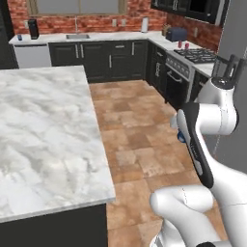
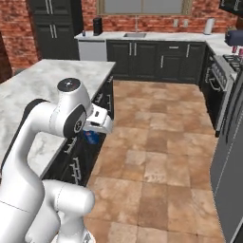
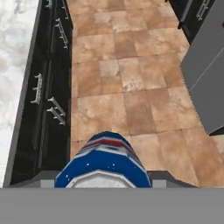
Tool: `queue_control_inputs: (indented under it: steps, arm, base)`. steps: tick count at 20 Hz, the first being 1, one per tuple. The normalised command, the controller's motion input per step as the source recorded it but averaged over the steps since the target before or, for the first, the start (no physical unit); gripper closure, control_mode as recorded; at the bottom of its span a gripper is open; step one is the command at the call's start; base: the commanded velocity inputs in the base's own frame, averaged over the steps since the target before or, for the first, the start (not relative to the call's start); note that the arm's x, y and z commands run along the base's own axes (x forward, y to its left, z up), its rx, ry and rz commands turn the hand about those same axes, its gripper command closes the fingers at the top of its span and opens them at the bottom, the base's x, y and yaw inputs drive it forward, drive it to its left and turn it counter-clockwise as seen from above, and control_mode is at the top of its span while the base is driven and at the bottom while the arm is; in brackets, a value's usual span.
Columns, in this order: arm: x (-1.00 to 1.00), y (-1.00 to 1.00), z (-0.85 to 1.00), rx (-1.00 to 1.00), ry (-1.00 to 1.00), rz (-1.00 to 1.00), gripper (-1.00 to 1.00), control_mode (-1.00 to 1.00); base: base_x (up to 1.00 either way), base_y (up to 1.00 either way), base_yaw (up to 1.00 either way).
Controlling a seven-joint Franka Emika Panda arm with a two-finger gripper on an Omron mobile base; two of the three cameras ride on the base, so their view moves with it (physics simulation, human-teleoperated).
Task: Four empty soda cans are scattered around the kitchen. Gather all the cans and cluster them next to the stove for recycling.
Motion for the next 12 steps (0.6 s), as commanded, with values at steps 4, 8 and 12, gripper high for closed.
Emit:
queue_control_inputs:
  steps: [4,8,12]
  arm:
    - [0.0,0.0,0.0,0.0,0.0,0.0,1.0,1.0]
    - [0.0,0.0,0.0,0.0,0.0,0.0,1.0,1.0]
    - [0.0,0.0,0.0,0.0,0.0,0.0,1.0,1.0]
  base:
    - [0.47,-0.98,0.1]
    - [0.99,-0.56,0.14]
    - [1.0,-0.21,0.05]
